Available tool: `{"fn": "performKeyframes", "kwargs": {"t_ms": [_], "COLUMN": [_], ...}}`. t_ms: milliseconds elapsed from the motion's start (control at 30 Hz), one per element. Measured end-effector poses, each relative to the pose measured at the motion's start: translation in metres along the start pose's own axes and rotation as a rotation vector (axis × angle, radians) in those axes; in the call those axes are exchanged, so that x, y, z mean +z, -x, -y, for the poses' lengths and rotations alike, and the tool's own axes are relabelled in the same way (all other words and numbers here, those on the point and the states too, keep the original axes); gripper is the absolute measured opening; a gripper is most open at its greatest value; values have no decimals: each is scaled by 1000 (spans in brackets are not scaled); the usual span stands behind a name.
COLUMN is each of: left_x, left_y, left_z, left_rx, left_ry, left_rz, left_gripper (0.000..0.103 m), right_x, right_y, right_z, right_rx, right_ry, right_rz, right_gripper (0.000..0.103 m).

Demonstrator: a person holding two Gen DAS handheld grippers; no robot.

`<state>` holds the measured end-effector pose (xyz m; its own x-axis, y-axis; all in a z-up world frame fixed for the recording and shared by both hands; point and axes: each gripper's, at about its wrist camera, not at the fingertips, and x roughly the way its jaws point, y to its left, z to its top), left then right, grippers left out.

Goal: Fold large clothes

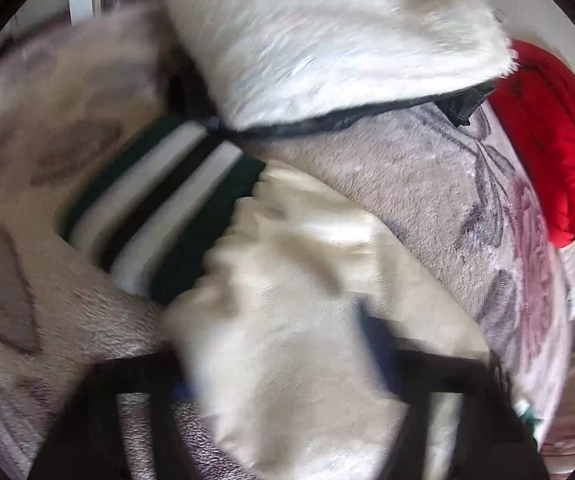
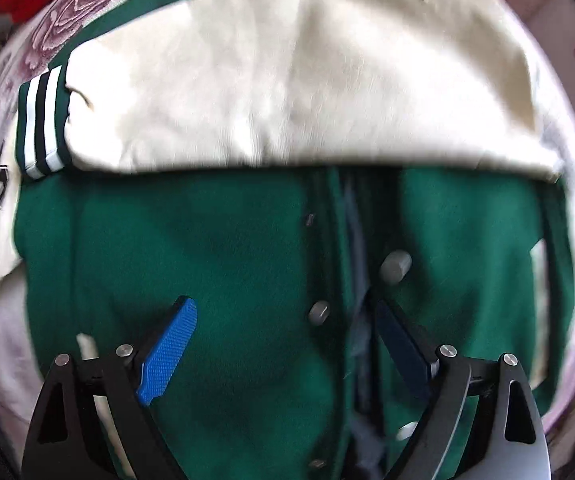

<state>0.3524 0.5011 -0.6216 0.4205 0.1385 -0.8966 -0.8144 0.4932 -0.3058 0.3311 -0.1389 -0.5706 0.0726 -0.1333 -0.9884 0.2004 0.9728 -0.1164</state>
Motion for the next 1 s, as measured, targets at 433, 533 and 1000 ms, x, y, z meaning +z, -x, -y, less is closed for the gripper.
{"fn": "performKeyframes", "kwargs": {"t_ms": [433, 533, 1000], "left_x": [-8, -25, -330], "left_y": [161, 186, 261], "left_z": [123, 181, 416], "left_rx": [16, -1, -340], "left_ry": [-413, -543, -1132], "left_rz": [414, 463, 252], "left_gripper": [3, 2, 2], "right_x": [70, 70, 60], "right_y": [38, 36, 21], "right_z": [-51, -36, 166], "right_rx": [-162, -127, 56], "right_ry": [134, 122, -208], "right_rz": [200, 212, 106], "right_gripper": [92, 92, 92]}}
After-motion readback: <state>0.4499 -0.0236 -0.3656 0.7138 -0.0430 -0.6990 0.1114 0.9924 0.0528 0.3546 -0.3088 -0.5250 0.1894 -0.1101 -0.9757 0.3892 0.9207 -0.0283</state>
